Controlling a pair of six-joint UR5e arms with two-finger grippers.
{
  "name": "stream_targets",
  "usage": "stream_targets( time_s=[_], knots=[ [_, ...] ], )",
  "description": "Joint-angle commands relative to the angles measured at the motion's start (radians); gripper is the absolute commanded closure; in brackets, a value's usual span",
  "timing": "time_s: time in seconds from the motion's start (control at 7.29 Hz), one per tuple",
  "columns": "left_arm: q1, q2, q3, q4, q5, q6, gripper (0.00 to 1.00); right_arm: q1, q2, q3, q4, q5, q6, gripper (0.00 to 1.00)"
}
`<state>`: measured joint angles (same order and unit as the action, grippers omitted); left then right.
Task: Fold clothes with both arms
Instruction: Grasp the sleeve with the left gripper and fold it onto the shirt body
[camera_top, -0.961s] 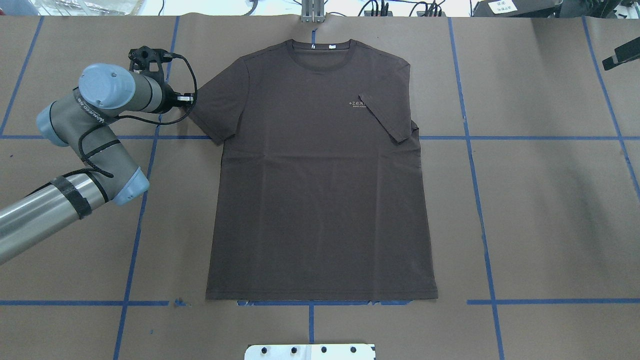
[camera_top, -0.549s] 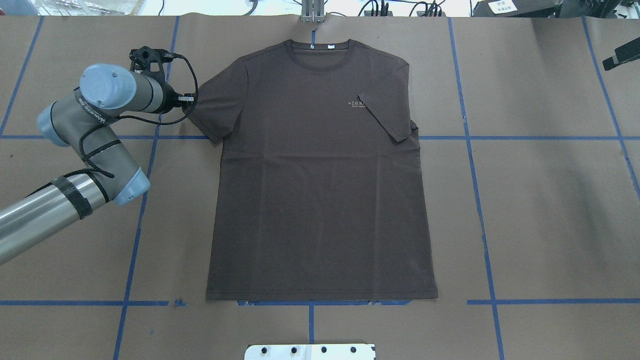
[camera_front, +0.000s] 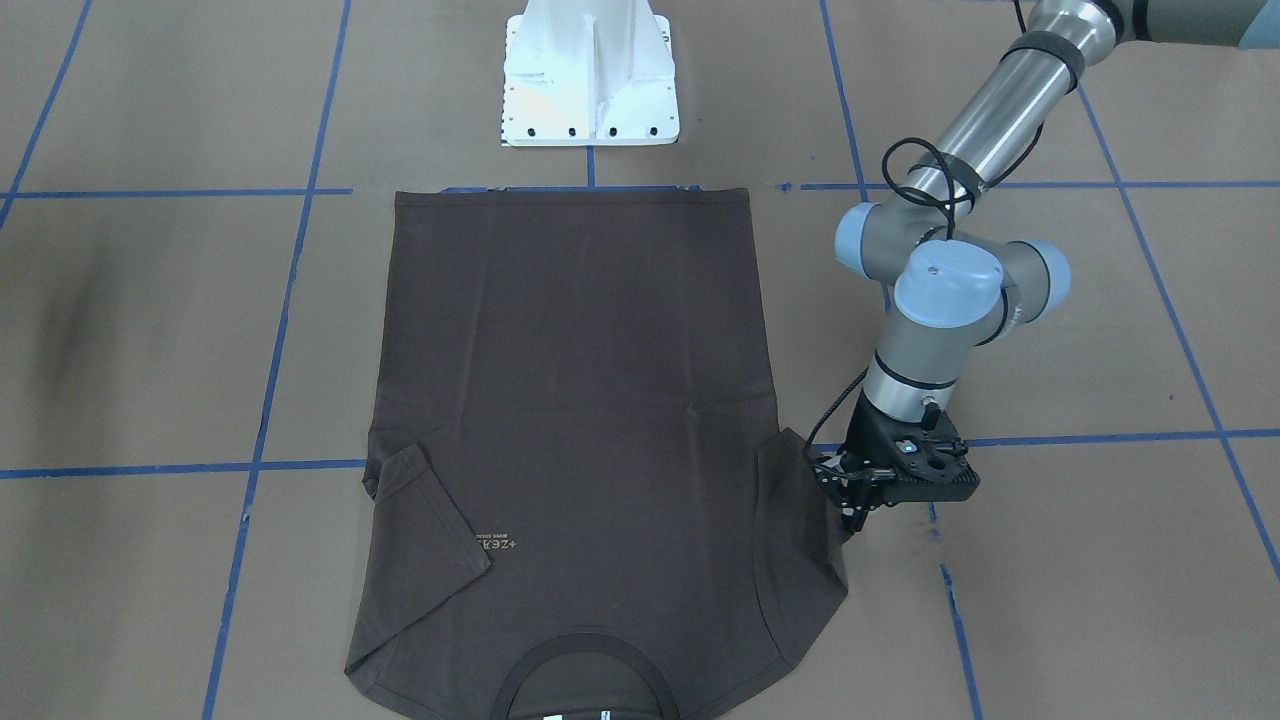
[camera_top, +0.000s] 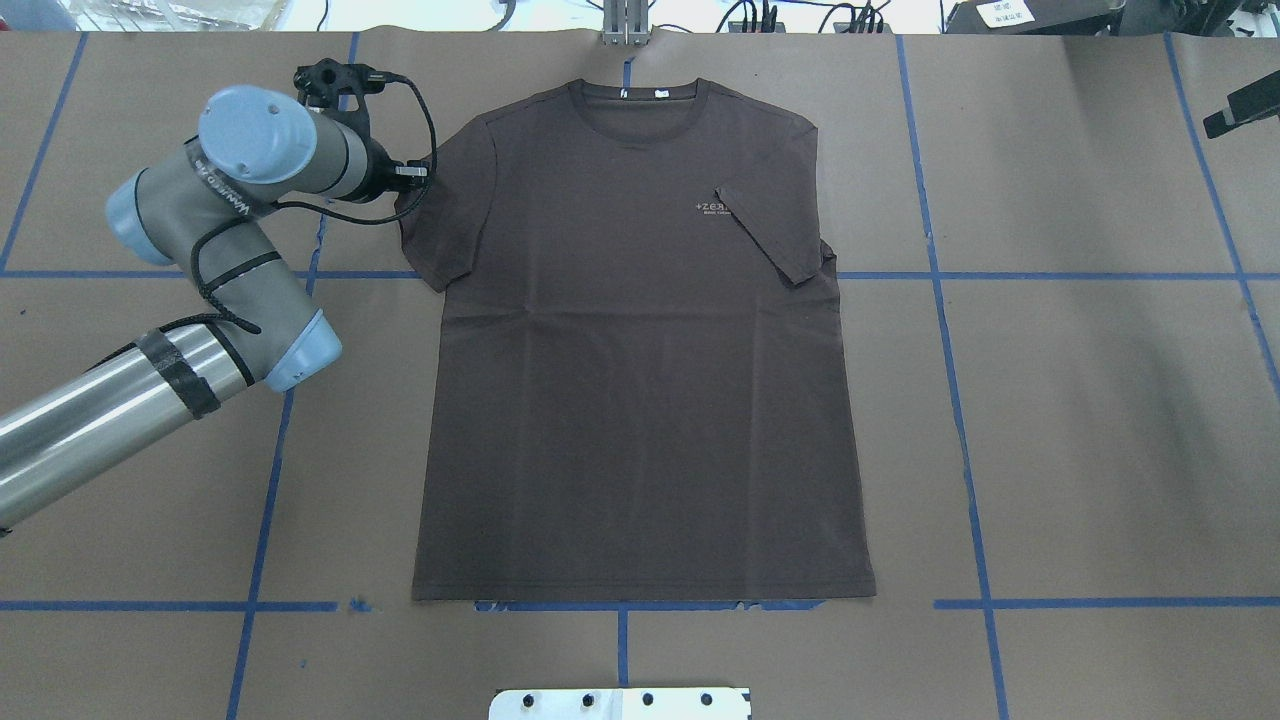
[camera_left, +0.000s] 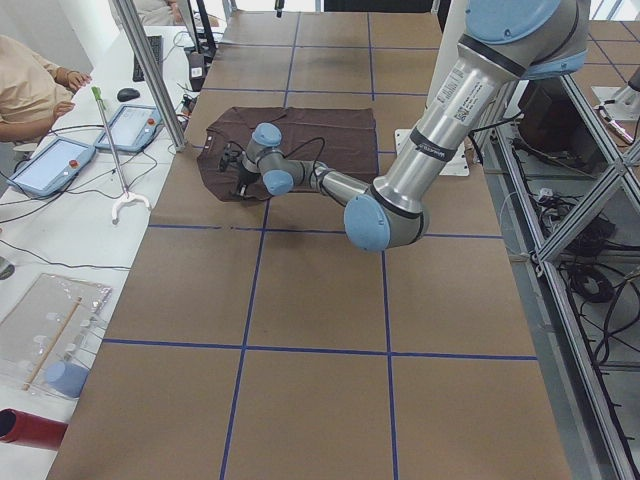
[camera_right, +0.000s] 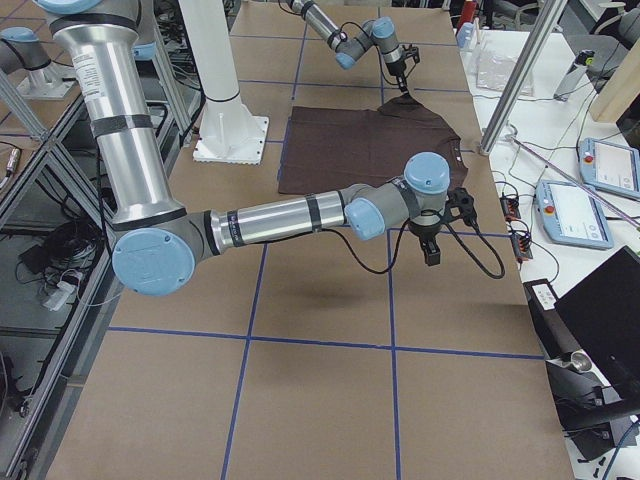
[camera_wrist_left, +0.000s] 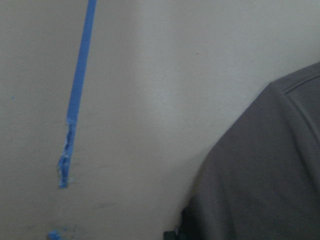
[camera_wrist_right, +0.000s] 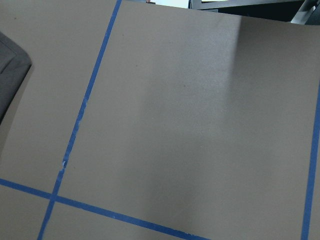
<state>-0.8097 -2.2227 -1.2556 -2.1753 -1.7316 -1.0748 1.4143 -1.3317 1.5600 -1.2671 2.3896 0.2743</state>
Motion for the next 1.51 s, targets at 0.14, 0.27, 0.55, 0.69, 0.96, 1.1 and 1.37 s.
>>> stream_targets(
  time_s=[0.14, 0.27, 0.55, 0.69, 0.96, 1.1, 1.37],
  knots=[
    [0.047, -0.151, 0.005, 0.195, 0.003, -0.132, 1.0, 0.0, 0.006, 0.002, 0.0, 0.0, 0.006, 0.0],
    [0.056, -0.217, 0.084, 0.195, 0.004, -0.166, 1.0, 0.0, 0.008, 0.0, 0.0, -0.001, 0.008, 0.0],
    [0.076, -0.238, 0.12, 0.187, 0.018, -0.172, 0.83, 0.0, 0.008, 0.0, 0.0, -0.001, 0.006, 0.0],
    [0.076, -0.235, 0.116, 0.187, 0.02, -0.142, 0.01, 0.0, 0.008, 0.002, 0.0, 0.0, 0.008, 0.0],
    [0.076, -0.192, -0.023, 0.198, -0.024, 0.029, 0.0, -0.018, 0.025, 0.037, 0.0, -0.006, 0.127, 0.0],
    [0.076, -0.114, -0.132, 0.198, -0.069, 0.039, 0.0, -0.084, 0.023, 0.096, -0.002, -0.033, 0.267, 0.0],
    [0.087, 0.018, -0.328, 0.195, -0.068, 0.049, 0.0, -0.304, 0.003, 0.254, -0.002, -0.211, 0.577, 0.0]
  ],
)
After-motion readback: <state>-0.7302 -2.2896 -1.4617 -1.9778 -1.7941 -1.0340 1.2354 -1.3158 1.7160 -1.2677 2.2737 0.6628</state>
